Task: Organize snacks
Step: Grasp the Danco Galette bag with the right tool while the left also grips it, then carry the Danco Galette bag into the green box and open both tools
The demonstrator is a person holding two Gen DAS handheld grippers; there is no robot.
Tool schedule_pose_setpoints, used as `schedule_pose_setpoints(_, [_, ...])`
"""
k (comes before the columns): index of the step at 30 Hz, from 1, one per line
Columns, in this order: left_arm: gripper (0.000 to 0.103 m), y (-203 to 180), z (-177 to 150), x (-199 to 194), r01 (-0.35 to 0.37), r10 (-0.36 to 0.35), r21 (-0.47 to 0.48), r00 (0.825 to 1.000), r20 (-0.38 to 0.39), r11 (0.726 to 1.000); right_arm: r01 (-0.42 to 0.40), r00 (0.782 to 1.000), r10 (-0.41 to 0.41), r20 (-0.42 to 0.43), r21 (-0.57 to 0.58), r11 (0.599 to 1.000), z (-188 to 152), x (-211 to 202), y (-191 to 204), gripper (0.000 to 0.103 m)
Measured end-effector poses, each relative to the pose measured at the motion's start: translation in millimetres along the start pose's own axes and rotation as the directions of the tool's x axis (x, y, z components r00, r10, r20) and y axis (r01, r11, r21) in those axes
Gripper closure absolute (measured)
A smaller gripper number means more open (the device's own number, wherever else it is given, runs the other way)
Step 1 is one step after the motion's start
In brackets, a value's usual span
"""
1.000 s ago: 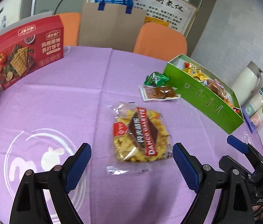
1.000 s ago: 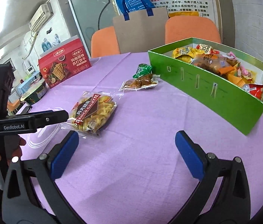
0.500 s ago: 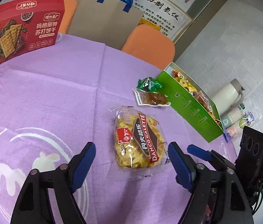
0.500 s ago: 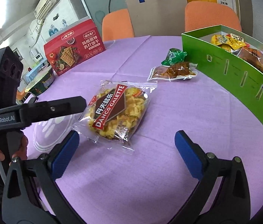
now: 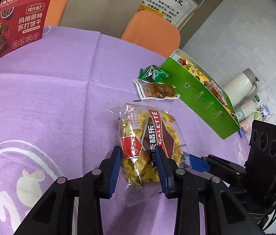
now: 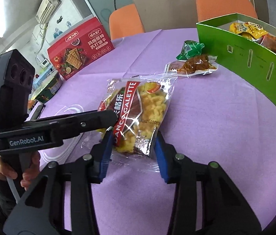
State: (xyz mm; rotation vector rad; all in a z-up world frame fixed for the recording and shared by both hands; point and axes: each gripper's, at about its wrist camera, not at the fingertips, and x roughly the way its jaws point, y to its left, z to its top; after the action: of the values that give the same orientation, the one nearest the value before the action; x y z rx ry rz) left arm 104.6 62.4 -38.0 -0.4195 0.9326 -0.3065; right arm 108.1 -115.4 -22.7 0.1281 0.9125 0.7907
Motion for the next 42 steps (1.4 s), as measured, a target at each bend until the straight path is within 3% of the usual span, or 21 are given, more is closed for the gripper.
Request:
schedule_pose_setpoints(11, [0.069,-55,20,-14,0.04,-0.047,0.11,0.997,0.058,0.993,0.057,0.986,-0.062,0.158,0.031,0.998,7,-60,-18,0.059])
schedule_pose_setpoints(19, [0.069,-119,47,2,0.104,-0.119,0.232,0.992,0.048,0.967,0.13,0.951,-0.153,0.267,0.102,0.986,13,-110,-56,0.059])
schedule_pose_setpoints(25, [0.069,-171,67,20,0.15,-0.164,0.315,0.986,0.019,0.937,0.192,0.914,-0.239,0.327,0.168,0.967,20,-141,-88,0.059])
schedule_pose_setpoints(33, [0.069,-220,96,67,0.244,-0.24,0.316,0.969,-0.052,0.917,0.256,0.875,-0.326,0.357,0.231,0.939,30,-166,-132,0.059])
schedule_pose_setpoints(39, [0.069,-246,120,98,0.234,-0.229,0.306,0.972,-0.053,0.923,0.347,0.856,-0.406,0.321,0.226,0.91,43,-156,-165,0.058])
schedule_pose_setpoints(42, [0.067,-246,124,114,0.193,-0.187,0.305,0.981,-0.05,0.933,0.418,0.84,-0.472,0.267,0.237,0.877,38,-149,-173,0.037])
